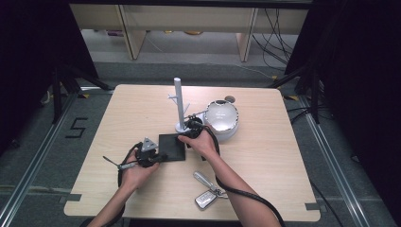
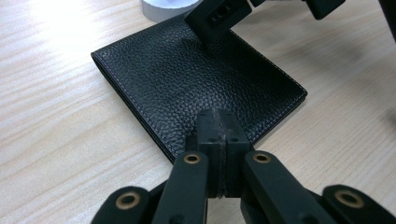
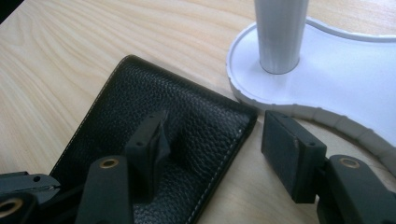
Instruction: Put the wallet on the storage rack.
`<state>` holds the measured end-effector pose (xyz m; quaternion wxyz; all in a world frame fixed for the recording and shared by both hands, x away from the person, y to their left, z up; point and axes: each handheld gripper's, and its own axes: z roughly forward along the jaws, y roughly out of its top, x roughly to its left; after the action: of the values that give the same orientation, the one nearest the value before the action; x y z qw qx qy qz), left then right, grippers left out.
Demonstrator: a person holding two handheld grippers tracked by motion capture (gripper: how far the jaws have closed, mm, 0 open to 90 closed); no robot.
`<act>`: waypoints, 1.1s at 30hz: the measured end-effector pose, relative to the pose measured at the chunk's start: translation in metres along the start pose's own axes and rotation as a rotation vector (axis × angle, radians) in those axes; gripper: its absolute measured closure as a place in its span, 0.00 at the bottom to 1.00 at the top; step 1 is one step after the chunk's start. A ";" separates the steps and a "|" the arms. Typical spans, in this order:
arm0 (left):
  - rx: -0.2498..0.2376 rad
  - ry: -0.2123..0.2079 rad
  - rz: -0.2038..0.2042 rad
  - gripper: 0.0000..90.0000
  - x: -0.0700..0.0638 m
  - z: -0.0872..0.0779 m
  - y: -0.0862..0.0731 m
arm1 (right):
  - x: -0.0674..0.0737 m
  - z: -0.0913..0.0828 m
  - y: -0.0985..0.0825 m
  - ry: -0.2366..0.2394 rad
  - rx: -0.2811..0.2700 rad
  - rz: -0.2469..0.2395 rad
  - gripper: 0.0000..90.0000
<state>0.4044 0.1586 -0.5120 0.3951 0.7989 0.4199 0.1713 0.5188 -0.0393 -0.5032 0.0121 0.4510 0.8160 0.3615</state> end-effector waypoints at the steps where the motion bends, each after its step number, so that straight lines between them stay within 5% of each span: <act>1: 0.006 -0.004 0.016 0.99 0.000 0.000 0.000 | 0.000 0.001 -0.001 0.004 -0.008 0.010 0.48; 7: 0.008 0.002 0.042 0.99 -0.001 0.000 0.000 | 0.005 0.006 -0.010 0.008 -0.100 0.047 0.54; 14: 0.016 0.001 0.054 0.99 -0.001 0.000 0.001 | 0.003 0.003 -0.011 -0.008 -0.085 0.098 0.74; 23: 0.005 -0.012 0.035 0.99 -0.001 0.000 0.000 | 0.000 -0.003 -0.010 -0.020 -0.076 0.063 0.92; 29: 0.007 -0.012 0.040 0.99 -0.001 0.000 0.000 | 0.002 -0.004 -0.008 -0.009 -0.053 0.078 0.94; 33: 0.006 -0.014 0.033 0.99 -0.001 0.000 0.000 | 0.003 -0.005 -0.007 -0.021 -0.061 0.004 0.95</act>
<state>0.4038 0.1584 -0.5122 0.3929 0.8079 0.4046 0.1709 0.5100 -0.0423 -0.5023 0.0335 0.4557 0.8035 0.3816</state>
